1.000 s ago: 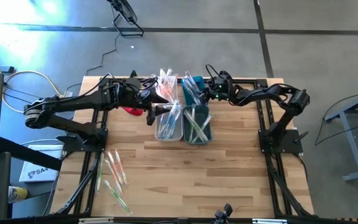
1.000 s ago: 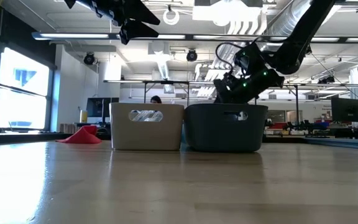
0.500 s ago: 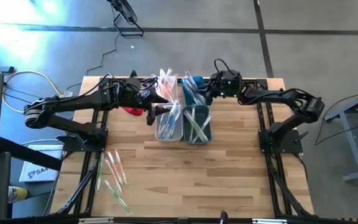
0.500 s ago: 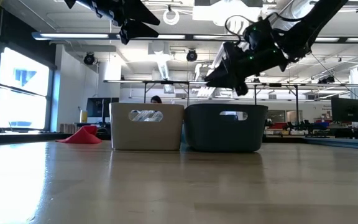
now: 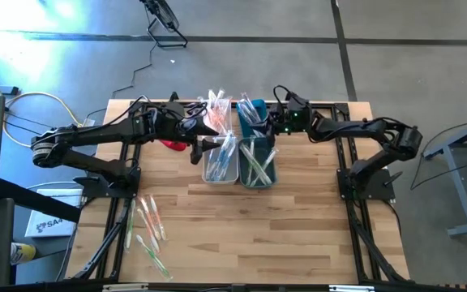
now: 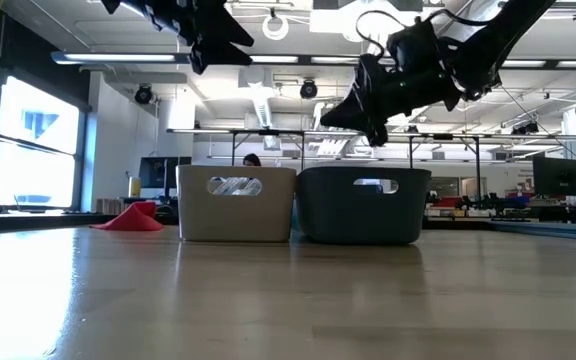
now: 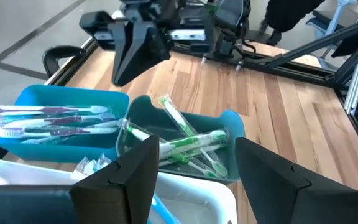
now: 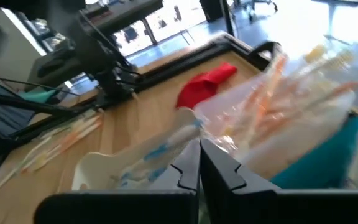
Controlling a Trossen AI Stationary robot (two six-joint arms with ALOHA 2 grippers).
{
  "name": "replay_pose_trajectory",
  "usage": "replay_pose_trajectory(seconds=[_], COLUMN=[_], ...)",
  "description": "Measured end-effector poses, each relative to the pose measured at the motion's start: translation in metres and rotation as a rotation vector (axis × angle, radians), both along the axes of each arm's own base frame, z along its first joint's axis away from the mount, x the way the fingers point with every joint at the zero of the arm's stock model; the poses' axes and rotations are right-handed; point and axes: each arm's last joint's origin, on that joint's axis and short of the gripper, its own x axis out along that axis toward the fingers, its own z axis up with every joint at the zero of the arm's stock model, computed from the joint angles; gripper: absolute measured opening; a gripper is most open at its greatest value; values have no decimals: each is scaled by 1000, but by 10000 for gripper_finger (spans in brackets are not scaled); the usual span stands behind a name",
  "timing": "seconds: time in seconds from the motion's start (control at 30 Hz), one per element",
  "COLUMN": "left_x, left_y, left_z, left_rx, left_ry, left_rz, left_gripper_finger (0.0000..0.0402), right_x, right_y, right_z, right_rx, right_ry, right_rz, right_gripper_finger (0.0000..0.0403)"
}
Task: Pick & Place Toothbrushes
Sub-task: Put the orange toothbrush into the transparent bin
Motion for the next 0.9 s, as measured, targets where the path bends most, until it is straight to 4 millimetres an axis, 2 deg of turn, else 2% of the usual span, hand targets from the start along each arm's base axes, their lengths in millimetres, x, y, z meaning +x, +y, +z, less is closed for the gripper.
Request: replay_pose_trajectory(seconds=[0.13, 0.27, 0.37, 0.57, 0.73, 0.9], left_x=[-2, -5, -6, -10, -16, -24], left_y=[-1, -1, -1, -1, -2, -5], left_z=[-5, -11, -17, -44, -67, -76], left_rx=[-17, -56, -63, -111, -192, -266], left_ry=[57, 115, 139, 213, 274, 353], left_rz=[0, 11, 30, 84, 141, 180], left_gripper_finger=[207, 207, 207, 207, 207, 207], right_x=[4, -1, -9, -28, -49, -75], right_y=[10, 17, 22, 32, 44, 58], right_z=[7, 23, 33, 47, 37, 14], right_rx=[-37, -57, -68, -101, -104, -105], right_ry=[-40, -96, -92, -51, -86, -206], right_rz=[49, 105, 123, 117, 126, 119], right_gripper_finger=[3, 4, 3, 3, 4, 3])
